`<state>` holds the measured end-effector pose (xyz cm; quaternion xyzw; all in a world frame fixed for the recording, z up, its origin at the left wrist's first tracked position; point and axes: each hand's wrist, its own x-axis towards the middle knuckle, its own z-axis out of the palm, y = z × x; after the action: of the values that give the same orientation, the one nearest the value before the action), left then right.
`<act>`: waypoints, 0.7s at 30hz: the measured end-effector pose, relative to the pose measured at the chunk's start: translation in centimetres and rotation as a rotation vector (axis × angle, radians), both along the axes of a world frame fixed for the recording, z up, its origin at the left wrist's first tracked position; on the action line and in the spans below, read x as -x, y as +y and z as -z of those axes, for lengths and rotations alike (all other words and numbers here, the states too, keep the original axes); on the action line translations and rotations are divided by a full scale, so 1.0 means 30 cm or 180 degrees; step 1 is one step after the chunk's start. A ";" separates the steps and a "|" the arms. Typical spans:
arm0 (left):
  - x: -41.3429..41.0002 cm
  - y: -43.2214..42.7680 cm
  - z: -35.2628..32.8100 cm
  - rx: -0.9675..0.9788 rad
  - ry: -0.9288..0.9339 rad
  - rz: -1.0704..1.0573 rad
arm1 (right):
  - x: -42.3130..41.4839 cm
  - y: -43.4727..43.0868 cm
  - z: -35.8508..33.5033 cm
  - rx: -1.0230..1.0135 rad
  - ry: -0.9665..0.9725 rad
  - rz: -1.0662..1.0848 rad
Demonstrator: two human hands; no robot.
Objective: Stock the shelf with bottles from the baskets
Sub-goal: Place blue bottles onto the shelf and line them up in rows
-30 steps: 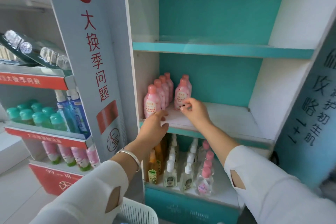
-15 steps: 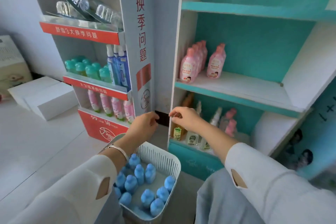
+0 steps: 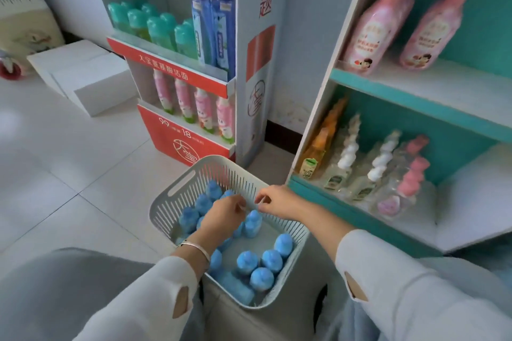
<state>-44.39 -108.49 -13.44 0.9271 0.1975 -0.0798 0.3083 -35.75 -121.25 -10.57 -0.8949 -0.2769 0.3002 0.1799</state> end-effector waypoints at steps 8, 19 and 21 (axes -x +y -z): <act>-0.058 0.041 0.207 0.0182 0.0292 -0.0198 | -0.057 0.089 0.252 0.0205 0.0241 -0.0021; -0.079 0.112 0.356 0.0278 0.0475 -0.0521 | -0.061 0.232 0.475 0.0763 -0.0373 -0.0620; -0.077 0.111 0.377 0.0363 0.0520 -0.0650 | -0.059 0.249 0.504 0.0955 -0.0462 -0.0789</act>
<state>-42.09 -105.14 -24.74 0.8736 0.3104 -0.1343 0.3499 -33.98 -113.78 -25.68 -0.8900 -0.3494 0.2926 -0.0141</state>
